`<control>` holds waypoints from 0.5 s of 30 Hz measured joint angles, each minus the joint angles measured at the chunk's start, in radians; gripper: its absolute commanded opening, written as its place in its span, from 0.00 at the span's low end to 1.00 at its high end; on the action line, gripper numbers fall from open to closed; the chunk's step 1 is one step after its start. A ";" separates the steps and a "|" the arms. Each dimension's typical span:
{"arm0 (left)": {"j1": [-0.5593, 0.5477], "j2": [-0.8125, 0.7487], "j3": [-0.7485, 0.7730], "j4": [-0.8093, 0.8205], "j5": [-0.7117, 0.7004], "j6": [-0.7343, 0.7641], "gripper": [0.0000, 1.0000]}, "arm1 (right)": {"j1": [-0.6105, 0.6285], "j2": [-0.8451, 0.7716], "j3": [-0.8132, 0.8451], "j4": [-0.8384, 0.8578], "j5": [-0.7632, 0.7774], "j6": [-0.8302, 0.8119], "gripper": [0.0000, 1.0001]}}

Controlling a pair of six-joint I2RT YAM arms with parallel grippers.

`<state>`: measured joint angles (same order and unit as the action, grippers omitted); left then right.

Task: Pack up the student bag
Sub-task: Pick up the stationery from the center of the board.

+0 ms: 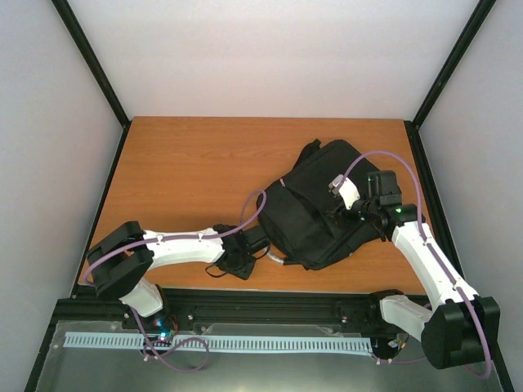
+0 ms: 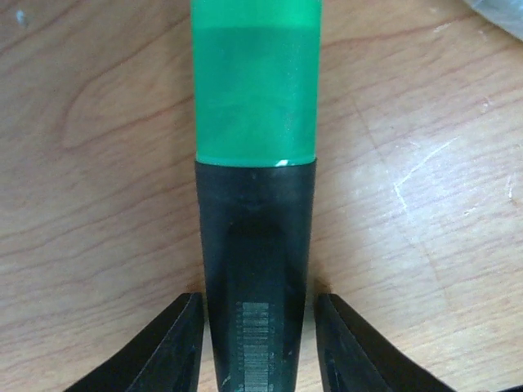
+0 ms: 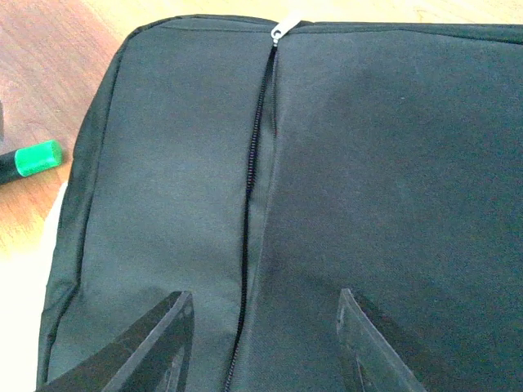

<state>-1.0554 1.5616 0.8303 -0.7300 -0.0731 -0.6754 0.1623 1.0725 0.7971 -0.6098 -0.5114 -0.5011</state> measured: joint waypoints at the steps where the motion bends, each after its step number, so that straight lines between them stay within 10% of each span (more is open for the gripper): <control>1: 0.000 -0.002 -0.002 -0.001 -0.003 -0.001 0.36 | 0.000 0.001 0.000 0.000 0.000 0.000 0.51; 15: 0.000 -0.008 -0.009 0.001 -0.011 -0.020 0.06 | 0.082 0.167 0.008 0.008 0.195 0.024 0.59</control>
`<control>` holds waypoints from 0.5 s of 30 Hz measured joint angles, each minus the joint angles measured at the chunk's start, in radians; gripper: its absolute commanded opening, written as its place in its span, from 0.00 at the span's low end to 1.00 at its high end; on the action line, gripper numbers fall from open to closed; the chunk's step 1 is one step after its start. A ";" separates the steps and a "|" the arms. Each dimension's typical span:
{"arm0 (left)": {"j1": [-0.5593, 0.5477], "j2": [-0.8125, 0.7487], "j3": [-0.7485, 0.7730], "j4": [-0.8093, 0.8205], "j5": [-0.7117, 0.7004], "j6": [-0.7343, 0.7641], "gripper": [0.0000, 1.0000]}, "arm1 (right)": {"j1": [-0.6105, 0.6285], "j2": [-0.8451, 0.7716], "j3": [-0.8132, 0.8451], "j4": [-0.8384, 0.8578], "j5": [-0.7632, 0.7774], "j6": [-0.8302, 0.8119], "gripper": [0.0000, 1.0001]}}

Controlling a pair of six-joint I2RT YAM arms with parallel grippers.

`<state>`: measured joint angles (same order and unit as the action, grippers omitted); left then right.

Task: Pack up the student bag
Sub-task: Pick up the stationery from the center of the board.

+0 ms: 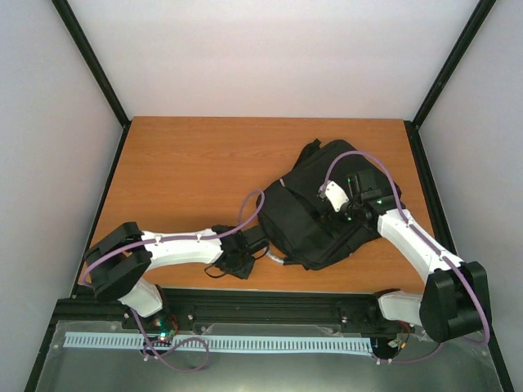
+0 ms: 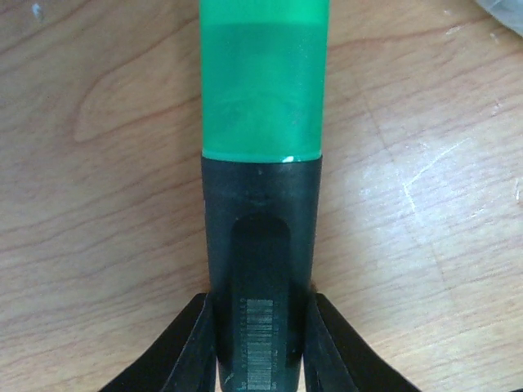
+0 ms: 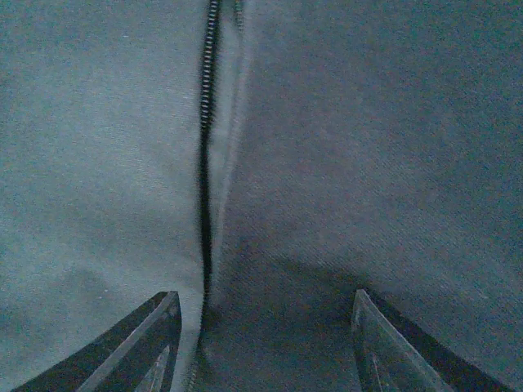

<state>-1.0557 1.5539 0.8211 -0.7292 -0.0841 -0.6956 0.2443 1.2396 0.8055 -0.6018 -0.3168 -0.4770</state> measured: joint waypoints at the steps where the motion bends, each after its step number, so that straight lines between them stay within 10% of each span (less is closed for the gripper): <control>1: 0.000 -0.005 -0.005 0.004 0.000 -0.002 0.05 | 0.019 0.001 0.000 0.001 0.017 0.003 0.59; 10: 0.000 -0.078 -0.050 0.019 0.025 -0.020 0.01 | 0.092 0.002 0.010 0.019 0.094 0.022 0.57; 15: -0.001 -0.221 -0.049 0.046 0.055 -0.037 0.01 | 0.117 0.062 0.034 0.036 0.198 0.034 0.32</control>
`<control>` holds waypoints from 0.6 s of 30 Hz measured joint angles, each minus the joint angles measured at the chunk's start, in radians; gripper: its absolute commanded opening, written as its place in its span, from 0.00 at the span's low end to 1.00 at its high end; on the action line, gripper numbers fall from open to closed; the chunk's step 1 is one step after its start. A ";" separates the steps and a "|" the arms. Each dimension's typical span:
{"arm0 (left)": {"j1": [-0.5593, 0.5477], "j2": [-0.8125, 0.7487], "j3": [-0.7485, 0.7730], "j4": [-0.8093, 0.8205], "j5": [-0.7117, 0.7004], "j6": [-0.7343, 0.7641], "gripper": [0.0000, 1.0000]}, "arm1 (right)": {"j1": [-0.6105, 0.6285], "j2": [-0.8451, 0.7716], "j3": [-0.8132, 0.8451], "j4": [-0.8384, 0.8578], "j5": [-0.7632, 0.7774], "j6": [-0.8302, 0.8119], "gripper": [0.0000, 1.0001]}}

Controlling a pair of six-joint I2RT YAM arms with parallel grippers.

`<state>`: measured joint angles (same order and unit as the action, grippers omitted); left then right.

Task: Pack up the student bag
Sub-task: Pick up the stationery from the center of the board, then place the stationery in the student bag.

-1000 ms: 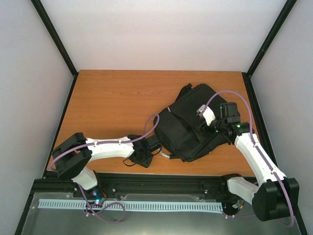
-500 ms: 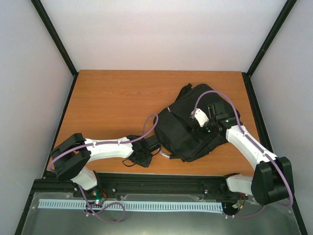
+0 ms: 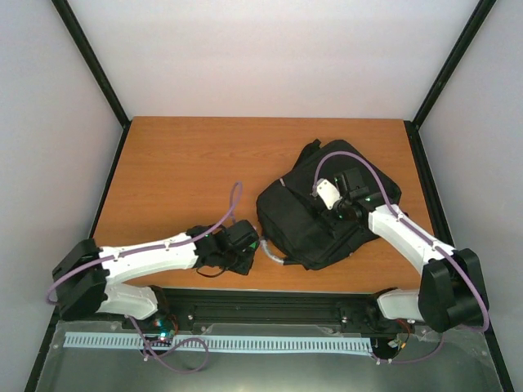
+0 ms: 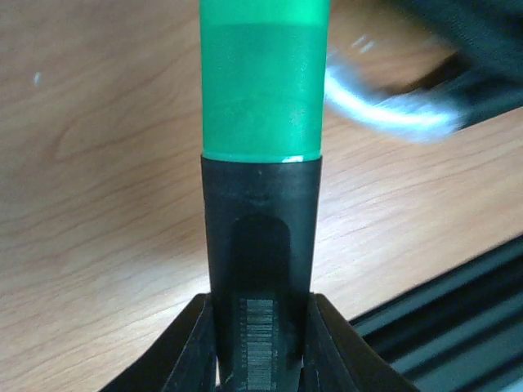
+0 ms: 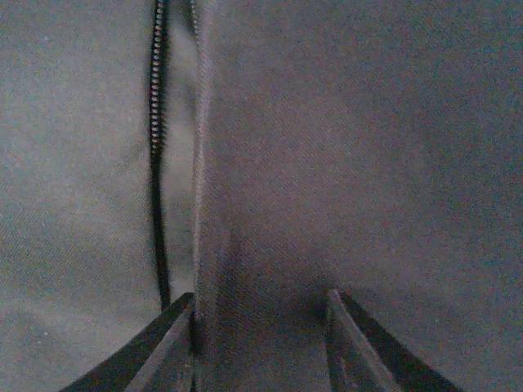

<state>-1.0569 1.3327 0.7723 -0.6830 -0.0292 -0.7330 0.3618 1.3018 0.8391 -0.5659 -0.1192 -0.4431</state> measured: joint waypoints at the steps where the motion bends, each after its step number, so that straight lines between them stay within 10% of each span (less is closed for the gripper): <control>1: 0.000 -0.019 0.005 0.010 0.005 0.000 0.01 | 0.001 0.005 0.000 0.004 0.016 0.006 0.24; 5: 0.000 -0.045 0.051 0.076 0.039 0.007 0.01 | 0.007 -0.013 0.000 0.004 0.050 0.020 0.03; 18: 0.000 0.317 0.391 0.349 0.177 0.083 0.01 | 0.000 -0.216 -0.004 -0.005 -0.019 0.014 0.03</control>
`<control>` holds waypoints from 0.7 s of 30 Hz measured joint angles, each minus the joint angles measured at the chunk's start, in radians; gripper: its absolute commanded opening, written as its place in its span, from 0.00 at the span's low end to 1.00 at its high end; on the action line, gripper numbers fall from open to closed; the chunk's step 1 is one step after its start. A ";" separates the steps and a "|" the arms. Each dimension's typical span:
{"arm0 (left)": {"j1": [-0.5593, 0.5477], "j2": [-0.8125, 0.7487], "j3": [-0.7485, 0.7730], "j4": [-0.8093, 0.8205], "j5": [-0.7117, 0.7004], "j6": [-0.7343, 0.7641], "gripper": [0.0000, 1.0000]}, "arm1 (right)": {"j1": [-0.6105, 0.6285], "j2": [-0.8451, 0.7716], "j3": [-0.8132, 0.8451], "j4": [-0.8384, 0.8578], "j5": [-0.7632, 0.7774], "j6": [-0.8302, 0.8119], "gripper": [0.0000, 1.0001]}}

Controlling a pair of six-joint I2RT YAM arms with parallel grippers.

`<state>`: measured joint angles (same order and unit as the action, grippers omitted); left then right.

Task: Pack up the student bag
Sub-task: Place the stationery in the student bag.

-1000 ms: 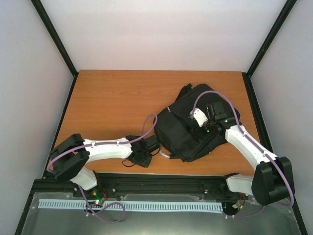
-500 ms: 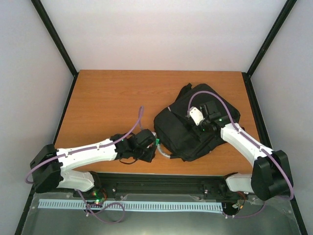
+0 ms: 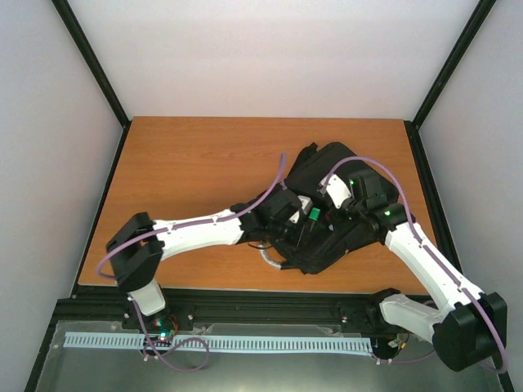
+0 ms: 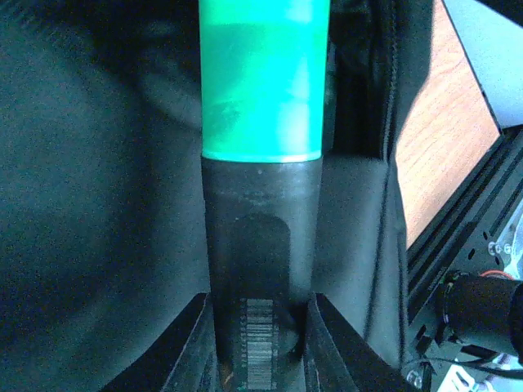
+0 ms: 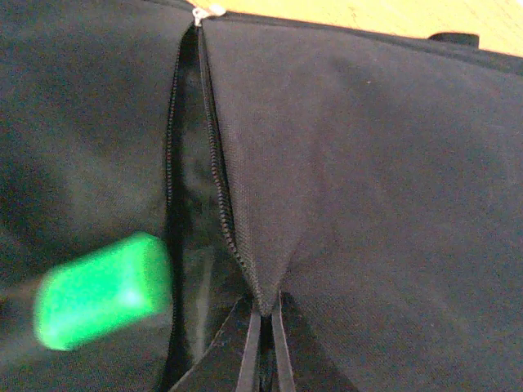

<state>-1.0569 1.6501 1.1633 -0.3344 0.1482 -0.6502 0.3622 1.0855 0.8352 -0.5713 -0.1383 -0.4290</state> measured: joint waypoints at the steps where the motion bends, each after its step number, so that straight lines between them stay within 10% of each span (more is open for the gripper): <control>1: 0.000 0.027 0.021 0.003 0.010 0.007 0.01 | 0.000 -0.013 -0.003 -0.001 -0.011 -0.002 0.03; 21: 0.000 0.277 0.244 -0.036 -0.060 0.087 0.09 | -0.015 -0.091 -0.057 -0.009 -0.101 -0.018 0.03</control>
<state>-1.0565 1.9274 1.4071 -0.3702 0.0883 -0.5636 0.3470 0.9943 0.7784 -0.5800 -0.2398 -0.4465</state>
